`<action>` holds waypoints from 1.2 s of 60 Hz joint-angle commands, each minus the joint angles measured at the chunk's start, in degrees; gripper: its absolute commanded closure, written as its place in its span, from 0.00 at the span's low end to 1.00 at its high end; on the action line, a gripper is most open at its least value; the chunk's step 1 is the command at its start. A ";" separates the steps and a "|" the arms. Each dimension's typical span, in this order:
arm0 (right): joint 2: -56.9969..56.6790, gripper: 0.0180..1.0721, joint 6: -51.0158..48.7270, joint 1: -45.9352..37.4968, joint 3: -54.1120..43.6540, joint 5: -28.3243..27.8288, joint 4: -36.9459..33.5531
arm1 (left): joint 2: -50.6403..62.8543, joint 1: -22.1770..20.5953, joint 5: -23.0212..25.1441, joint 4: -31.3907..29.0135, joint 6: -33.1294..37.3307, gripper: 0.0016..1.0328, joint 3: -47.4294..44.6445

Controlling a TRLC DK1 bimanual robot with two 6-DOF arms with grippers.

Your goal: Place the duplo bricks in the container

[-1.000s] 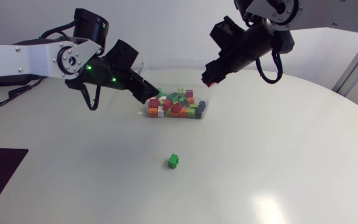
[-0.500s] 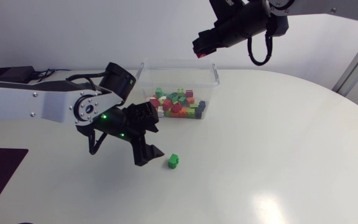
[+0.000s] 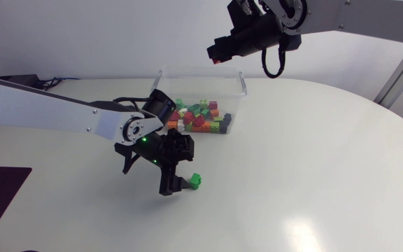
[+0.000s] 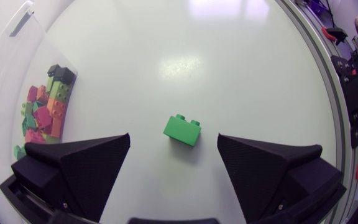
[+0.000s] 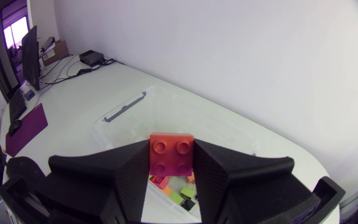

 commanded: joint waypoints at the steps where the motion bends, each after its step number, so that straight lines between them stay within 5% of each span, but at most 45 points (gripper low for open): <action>1: 3.18 0.78 1.47 0.68 2.24 0.39 0.77 | 2.65 -0.95 0.36 -1.07 3.02 0.07 2.19; 7: 4.76 0.76 1.64 0.59 3.21 0.56 1.04 | 4.06 -1.39 0.36 -2.12 4.78 0.07 2.98; 16: 7.31 0.42 1.82 0.59 5.58 0.91 0.86 | 5.82 -1.30 0.36 -4.67 8.91 0.08 4.47; 21: 8.19 0.13 1.82 0.68 6.90 0.91 0.16 | 6.52 -1.21 0.36 -5.11 10.05 0.08 5.35; 25: 8.27 0.05 1.91 0.77 7.07 0.83 0.16 | 7.75 -1.21 0.36 -6.60 10.93 0.10 7.20; 52: -8.25 0.05 0.41 -0.38 -9.19 0.21 0.60 | 12.67 -2.27 0.36 -12.14 13.83 0.19 13.26; 72: -23.72 0.05 -0.20 -4.51 -24.30 -1.99 1.30 | 14.43 -3.41 0.36 -18.38 14.54 0.37 17.48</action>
